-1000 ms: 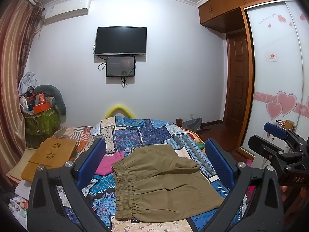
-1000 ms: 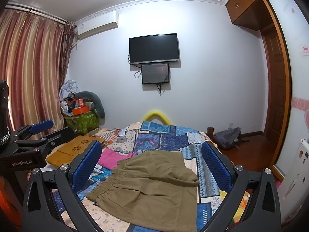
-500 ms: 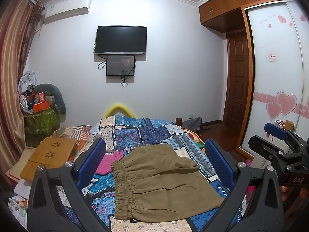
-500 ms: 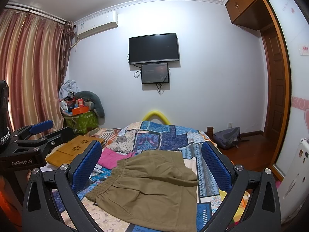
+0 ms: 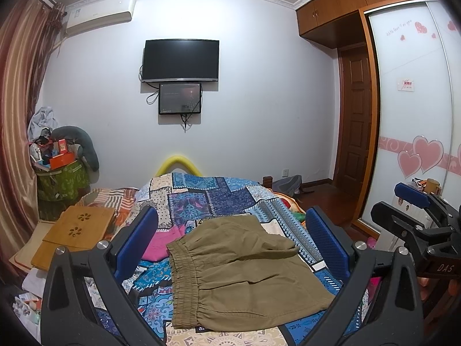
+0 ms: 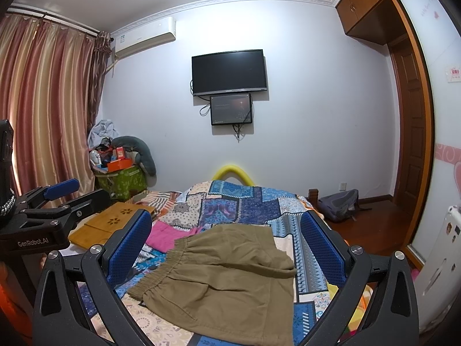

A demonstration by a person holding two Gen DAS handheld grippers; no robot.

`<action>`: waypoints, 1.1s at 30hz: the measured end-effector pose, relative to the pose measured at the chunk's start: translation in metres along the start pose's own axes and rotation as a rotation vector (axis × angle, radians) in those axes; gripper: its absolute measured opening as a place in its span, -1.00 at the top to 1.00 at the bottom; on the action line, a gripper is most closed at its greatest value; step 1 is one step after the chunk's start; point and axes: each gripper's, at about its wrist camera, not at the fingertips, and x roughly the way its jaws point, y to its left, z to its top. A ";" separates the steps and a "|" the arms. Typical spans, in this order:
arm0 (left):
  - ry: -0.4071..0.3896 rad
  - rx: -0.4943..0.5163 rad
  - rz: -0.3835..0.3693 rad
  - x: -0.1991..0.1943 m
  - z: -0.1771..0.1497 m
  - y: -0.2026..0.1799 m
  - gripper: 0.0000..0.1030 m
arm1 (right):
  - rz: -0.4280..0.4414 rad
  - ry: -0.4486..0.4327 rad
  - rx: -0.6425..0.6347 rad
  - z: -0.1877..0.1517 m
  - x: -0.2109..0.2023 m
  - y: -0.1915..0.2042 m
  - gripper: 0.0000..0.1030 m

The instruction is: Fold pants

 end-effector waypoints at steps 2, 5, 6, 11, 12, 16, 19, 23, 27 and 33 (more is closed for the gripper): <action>0.001 0.001 0.000 0.000 0.000 0.000 -1.00 | 0.000 0.000 0.000 0.000 0.000 0.000 -0.99; 0.002 0.004 0.004 0.000 0.000 0.000 -1.00 | -0.001 0.002 0.001 0.000 0.001 0.000 -0.99; 0.004 0.004 0.006 0.001 0.000 0.000 -1.00 | 0.000 0.004 0.003 -0.001 0.001 0.000 -0.99; 0.017 0.001 0.014 0.011 0.000 0.002 -1.00 | -0.009 0.011 0.000 -0.001 0.005 0.000 -0.99; 0.024 0.001 0.016 0.015 -0.001 0.003 -1.00 | -0.014 0.015 -0.003 -0.002 0.008 -0.001 -0.99; 0.061 -0.011 0.027 0.037 -0.003 0.012 -1.00 | -0.046 0.044 -0.011 -0.008 0.024 -0.009 -0.99; 0.094 -0.009 0.060 0.062 -0.006 0.021 -1.00 | -0.075 0.078 -0.019 -0.014 0.040 -0.018 -0.99; 0.170 0.006 0.073 0.104 -0.016 0.036 -1.00 | -0.110 0.141 -0.015 -0.028 0.064 -0.036 -0.99; 0.291 -0.016 0.087 0.154 -0.033 0.056 -1.00 | -0.155 0.221 -0.016 -0.044 0.094 -0.059 -0.99; 0.460 -0.029 0.121 0.217 -0.069 0.089 -0.93 | -0.165 0.372 0.023 -0.075 0.141 -0.096 -0.99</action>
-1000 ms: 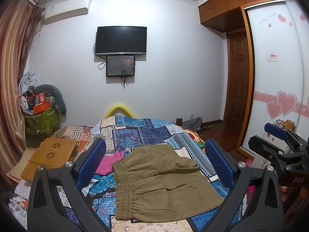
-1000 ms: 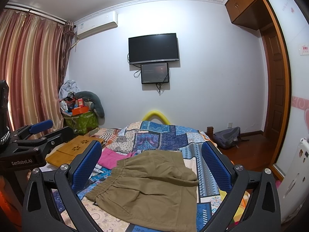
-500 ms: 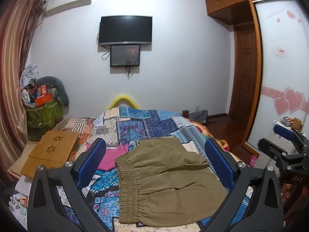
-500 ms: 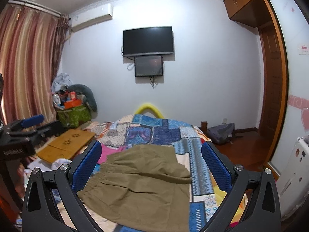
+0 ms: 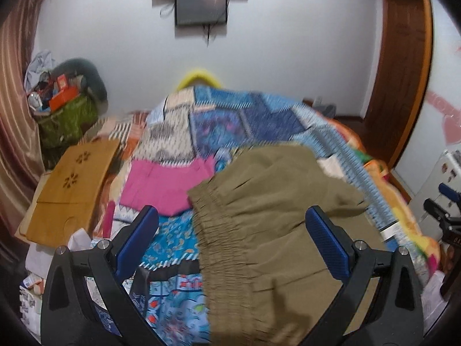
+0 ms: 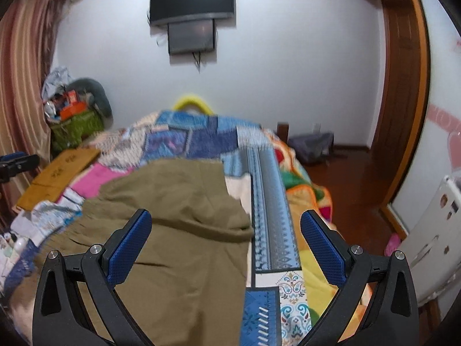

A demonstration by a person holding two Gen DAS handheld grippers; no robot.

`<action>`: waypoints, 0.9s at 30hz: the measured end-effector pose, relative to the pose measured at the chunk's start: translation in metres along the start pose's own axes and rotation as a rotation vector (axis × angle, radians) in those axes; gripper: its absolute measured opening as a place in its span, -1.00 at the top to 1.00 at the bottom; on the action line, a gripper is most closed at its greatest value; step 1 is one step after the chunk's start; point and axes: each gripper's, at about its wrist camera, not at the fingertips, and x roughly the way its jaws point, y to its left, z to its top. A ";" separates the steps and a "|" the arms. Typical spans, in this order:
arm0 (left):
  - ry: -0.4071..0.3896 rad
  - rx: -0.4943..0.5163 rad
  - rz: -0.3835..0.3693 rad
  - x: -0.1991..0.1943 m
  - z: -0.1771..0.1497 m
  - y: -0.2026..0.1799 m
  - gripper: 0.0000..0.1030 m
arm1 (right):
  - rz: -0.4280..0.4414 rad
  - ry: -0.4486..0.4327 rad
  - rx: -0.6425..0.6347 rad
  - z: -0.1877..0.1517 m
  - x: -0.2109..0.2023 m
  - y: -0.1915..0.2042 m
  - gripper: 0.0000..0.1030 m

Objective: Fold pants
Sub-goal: 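Lower both grippers onto the olive pants, left at the waistband, right at the leg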

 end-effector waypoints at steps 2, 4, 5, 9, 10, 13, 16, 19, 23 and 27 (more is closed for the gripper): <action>0.047 0.023 0.026 0.023 -0.004 0.004 -0.86 | -0.006 0.047 -0.010 -0.006 0.019 -0.005 -0.99; 0.091 0.033 0.029 0.043 -0.008 0.007 -0.84 | -0.009 0.101 -0.017 -0.014 0.041 -0.010 -0.99; 0.112 0.029 0.025 0.053 -0.010 0.010 -0.78 | -0.007 0.122 -0.017 -0.017 0.051 -0.013 -0.99; 0.227 0.023 -0.016 0.093 -0.025 0.017 -0.51 | 0.012 0.207 0.002 -0.030 0.087 -0.020 -0.83; 0.251 0.024 -0.022 0.101 -0.028 0.018 -0.49 | 0.016 0.229 0.006 -0.033 0.097 -0.022 -0.81; 0.308 0.040 -0.031 0.121 -0.035 0.017 -0.44 | 0.046 0.279 0.033 -0.040 0.120 -0.028 -0.63; 0.355 0.032 -0.047 0.136 -0.039 0.016 -0.41 | 0.087 0.311 0.057 -0.043 0.137 -0.033 -0.33; 0.389 0.008 -0.082 0.149 -0.043 0.016 -0.40 | 0.120 0.343 0.059 -0.044 0.153 -0.034 -0.04; 0.406 0.015 -0.115 0.154 -0.047 0.013 -0.26 | 0.170 0.371 0.058 -0.044 0.169 -0.033 0.15; 0.404 0.012 -0.123 0.154 -0.046 0.013 -0.11 | 0.171 0.415 0.045 -0.049 0.184 -0.031 0.39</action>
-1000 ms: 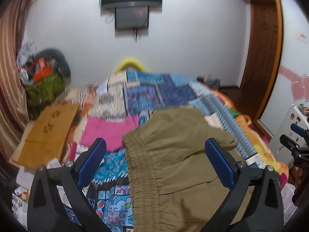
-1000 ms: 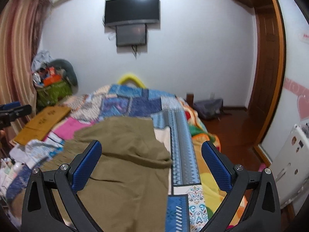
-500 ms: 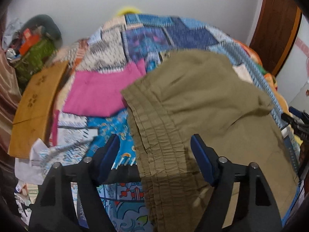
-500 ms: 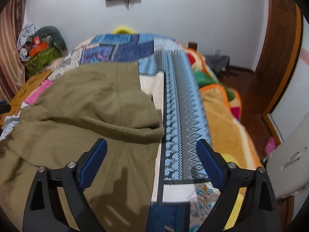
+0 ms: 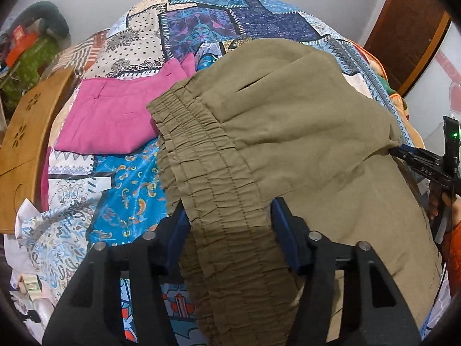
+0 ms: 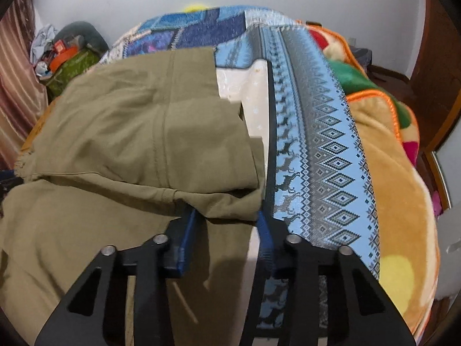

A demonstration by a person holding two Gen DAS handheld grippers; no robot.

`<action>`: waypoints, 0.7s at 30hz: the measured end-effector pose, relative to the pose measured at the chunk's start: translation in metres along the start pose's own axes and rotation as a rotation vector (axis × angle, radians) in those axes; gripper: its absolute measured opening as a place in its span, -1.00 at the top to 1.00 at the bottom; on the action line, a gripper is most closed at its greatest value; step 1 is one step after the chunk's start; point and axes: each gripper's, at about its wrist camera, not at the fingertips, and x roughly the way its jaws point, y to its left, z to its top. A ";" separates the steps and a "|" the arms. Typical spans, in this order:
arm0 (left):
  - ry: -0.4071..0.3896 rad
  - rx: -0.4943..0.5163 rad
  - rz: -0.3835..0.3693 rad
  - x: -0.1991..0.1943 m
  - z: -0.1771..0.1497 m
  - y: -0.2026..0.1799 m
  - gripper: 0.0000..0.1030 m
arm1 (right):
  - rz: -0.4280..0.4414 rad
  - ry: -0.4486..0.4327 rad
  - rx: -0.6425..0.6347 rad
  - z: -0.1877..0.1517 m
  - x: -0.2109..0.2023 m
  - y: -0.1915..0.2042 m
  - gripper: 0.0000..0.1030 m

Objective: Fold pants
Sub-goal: 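Lower both grippers onto the olive pants, left at the waistband, right at the leg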

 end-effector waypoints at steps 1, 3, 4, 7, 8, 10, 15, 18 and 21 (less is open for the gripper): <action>-0.005 0.004 0.008 -0.001 0.000 0.000 -0.10 | 0.000 -0.002 0.000 -0.001 0.000 -0.001 0.42; -0.018 0.025 0.033 -0.002 -0.002 -0.002 -0.10 | -0.010 0.004 -0.007 -0.001 0.002 -0.002 0.50; -0.025 0.042 0.052 -0.002 -0.004 -0.004 -0.10 | -0.023 0.008 -0.017 -0.003 0.002 -0.001 0.51; -0.030 0.052 0.066 -0.002 -0.005 -0.004 -0.10 | -0.050 0.020 -0.035 -0.003 0.005 0.001 0.56; -0.025 0.042 0.059 -0.002 -0.005 -0.002 -0.10 | -0.050 0.026 -0.032 -0.002 0.006 0.000 0.56; -0.010 0.023 0.037 -0.002 -0.003 0.001 -0.11 | -0.049 0.036 -0.031 -0.002 0.006 -0.001 0.56; -0.007 0.035 0.031 -0.017 0.002 0.000 -0.14 | -0.048 0.068 -0.028 -0.002 -0.005 -0.001 0.48; -0.038 0.047 0.039 -0.026 0.009 -0.002 -0.34 | -0.029 0.053 -0.020 0.000 -0.018 -0.001 0.38; -0.051 0.028 0.025 -0.026 0.018 0.002 -0.41 | -0.005 -0.013 -0.012 0.003 -0.036 -0.003 0.07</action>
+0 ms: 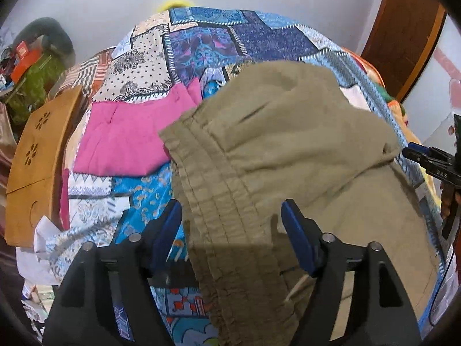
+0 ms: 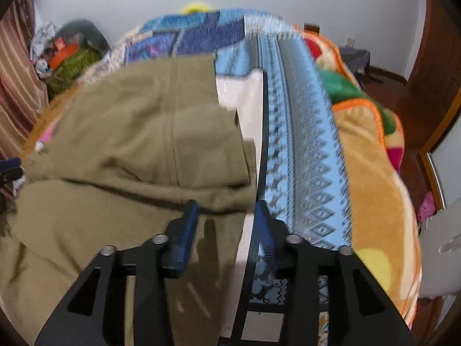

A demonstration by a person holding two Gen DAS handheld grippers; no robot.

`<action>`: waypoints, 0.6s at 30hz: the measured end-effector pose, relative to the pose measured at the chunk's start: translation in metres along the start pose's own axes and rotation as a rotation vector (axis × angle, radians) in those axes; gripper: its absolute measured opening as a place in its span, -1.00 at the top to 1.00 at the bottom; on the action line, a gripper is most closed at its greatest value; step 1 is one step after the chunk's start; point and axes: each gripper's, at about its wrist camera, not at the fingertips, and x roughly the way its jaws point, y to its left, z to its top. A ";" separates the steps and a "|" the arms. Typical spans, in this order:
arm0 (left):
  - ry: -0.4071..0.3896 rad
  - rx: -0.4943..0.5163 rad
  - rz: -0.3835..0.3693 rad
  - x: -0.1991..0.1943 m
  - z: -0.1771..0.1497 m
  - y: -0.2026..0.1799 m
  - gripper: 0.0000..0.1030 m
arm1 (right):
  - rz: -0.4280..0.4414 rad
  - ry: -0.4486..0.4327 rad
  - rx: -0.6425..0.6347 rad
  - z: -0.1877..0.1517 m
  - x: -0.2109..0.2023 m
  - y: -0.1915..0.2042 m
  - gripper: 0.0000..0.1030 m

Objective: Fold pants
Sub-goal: 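Lower both grippers onto the olive pants, left at the waistband, right at the leg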

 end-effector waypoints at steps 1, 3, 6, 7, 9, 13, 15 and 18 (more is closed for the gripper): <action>0.005 -0.006 -0.001 0.003 0.003 0.001 -0.41 | 0.006 -0.025 0.000 0.003 -0.004 -0.001 0.03; 0.040 -0.016 -0.007 0.017 0.008 0.004 -0.44 | 0.007 -0.053 -0.007 0.010 -0.005 0.001 0.01; 0.102 -0.041 -0.026 0.039 0.011 0.008 -0.44 | -0.004 -0.042 -0.008 0.024 0.013 0.000 0.01; 0.113 -0.056 -0.048 0.044 0.011 0.009 -0.44 | -0.004 -0.033 -0.007 0.026 0.019 0.000 0.01; 0.124 -0.084 -0.097 0.050 0.011 0.012 -0.44 | 0.001 -0.008 -0.001 0.026 0.032 -0.001 0.01; 0.118 -0.089 -0.133 0.053 0.012 0.012 -0.35 | 0.051 0.043 0.023 0.024 0.057 -0.004 0.36; 0.097 -0.071 -0.090 0.051 0.012 0.011 -0.05 | 0.020 0.028 -0.007 0.024 0.058 -0.001 0.65; 0.075 -0.063 -0.049 0.047 0.012 0.013 0.13 | -0.023 0.031 -0.044 0.024 0.060 0.004 0.74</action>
